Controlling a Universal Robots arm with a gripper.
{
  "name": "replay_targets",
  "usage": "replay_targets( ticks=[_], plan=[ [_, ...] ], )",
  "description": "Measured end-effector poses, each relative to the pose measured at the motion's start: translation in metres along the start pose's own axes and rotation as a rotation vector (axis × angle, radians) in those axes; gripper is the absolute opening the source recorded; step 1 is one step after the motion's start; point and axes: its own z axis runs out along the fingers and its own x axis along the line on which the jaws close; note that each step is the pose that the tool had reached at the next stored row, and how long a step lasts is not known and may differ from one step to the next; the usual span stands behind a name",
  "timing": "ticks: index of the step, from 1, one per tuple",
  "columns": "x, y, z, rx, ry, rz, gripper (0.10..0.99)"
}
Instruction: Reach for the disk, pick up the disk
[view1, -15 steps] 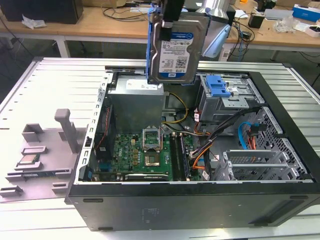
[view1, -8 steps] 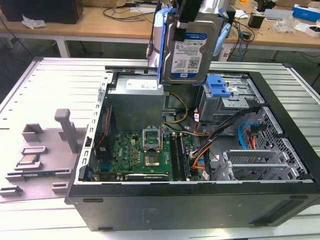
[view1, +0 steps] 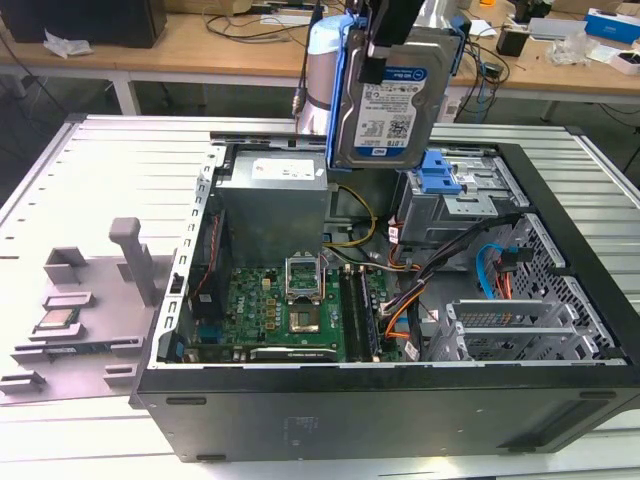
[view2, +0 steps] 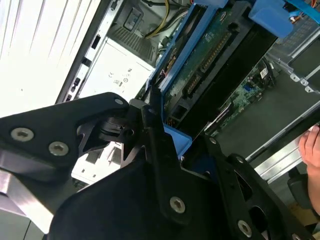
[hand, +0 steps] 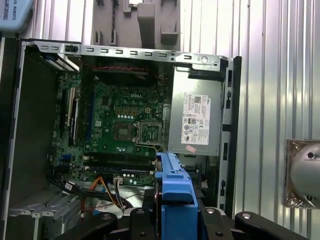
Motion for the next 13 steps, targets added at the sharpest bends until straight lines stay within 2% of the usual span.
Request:
replay_targets(
  ticks=[2, 13],
  plan=[
    [0.0071, 0.0004, 0.0, 0.0, 0.0, 0.0, 0.369],
    [0.0317, 0.0017, 0.0001, 0.0, -0.0001, 0.0, 0.369]
  ],
)
